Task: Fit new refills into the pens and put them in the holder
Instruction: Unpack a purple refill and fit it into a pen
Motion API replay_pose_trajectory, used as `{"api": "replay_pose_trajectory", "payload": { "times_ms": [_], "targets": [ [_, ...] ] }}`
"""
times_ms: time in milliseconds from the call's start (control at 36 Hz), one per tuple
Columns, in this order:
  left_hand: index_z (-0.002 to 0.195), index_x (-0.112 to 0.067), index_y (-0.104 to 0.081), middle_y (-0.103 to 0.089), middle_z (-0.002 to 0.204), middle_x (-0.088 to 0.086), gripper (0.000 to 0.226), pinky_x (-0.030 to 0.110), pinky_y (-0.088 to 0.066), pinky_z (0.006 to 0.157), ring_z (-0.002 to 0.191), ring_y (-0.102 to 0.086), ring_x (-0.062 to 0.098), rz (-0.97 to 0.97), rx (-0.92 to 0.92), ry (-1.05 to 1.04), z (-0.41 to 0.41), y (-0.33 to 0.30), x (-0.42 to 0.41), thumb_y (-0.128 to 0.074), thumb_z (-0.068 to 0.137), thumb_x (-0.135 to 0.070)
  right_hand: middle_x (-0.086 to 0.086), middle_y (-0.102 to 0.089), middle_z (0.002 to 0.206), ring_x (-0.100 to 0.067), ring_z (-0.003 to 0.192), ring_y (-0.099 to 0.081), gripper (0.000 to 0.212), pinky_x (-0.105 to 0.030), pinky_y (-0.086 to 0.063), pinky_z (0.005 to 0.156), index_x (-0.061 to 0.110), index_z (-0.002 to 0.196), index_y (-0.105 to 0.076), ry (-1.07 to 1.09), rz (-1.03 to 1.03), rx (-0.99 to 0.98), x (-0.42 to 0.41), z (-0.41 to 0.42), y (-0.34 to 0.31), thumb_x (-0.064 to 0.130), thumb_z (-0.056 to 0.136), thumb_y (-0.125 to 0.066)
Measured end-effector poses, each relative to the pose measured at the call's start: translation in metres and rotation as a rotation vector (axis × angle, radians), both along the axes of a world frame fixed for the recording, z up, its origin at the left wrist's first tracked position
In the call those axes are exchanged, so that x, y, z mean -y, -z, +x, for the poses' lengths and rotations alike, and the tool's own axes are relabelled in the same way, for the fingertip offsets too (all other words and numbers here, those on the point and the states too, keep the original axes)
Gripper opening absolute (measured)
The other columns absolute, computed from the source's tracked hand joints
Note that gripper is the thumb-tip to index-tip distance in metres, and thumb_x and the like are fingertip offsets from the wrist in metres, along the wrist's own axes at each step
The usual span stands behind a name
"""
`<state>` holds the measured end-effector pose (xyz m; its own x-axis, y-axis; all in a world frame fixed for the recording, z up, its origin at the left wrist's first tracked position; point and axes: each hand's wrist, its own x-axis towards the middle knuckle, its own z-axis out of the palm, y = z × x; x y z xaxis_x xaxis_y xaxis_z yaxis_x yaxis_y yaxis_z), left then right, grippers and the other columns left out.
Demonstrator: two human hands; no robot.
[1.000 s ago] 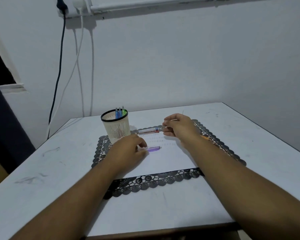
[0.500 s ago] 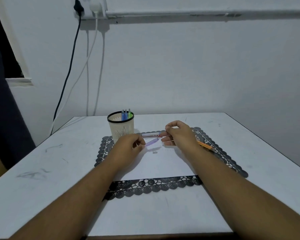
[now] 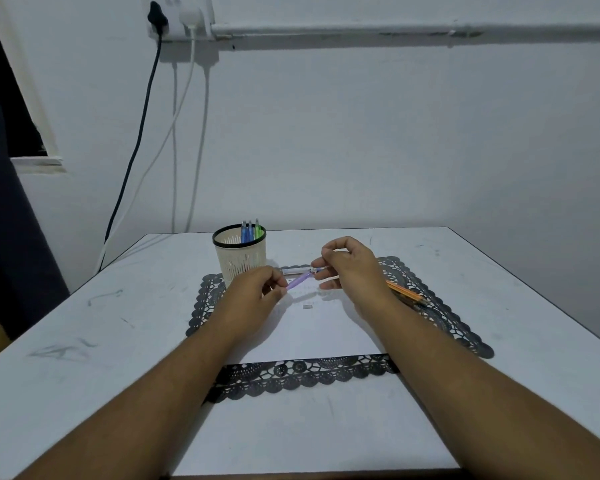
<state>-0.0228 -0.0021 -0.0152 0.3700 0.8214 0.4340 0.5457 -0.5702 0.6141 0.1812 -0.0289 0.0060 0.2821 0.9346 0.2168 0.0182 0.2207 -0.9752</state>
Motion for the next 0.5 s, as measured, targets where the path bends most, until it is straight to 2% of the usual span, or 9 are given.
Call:
{"api": "replay_pose_trajectory", "payload": {
  "times_ms": [278,500],
  "targets": [
    [0.096,-0.021,-0.070,-0.067,0.089,-0.009,0.006,0.012,-0.042,0.065,0.078,-0.059,0.004,0.009,0.013,-0.011,-0.0009,-0.0002,-0.0019,-0.067,0.098,-0.016,-0.008,-0.079,0.089,-0.022,0.071,-0.069,0.008,-0.039,-0.059,0.064,0.008,0.105,-0.065,0.016,0.004,0.037,0.0013,-0.0009,0.0004,0.014,0.103,-0.059],
    [0.096,-0.020,-0.070,-0.066,0.089,-0.009,0.006,0.011,-0.042,0.065,0.078,-0.058,0.004,0.022,0.021,-0.009,-0.0015,-0.0003,-0.0006,-0.067,0.097,-0.015,-0.009,-0.078,0.092,-0.024,0.072,-0.069,0.009,-0.038,-0.058,0.063,0.006,0.107,-0.065,0.017,0.013,-0.011,0.0038,-0.0022,-0.0021,0.012,0.102,-0.060]
  ]
}}
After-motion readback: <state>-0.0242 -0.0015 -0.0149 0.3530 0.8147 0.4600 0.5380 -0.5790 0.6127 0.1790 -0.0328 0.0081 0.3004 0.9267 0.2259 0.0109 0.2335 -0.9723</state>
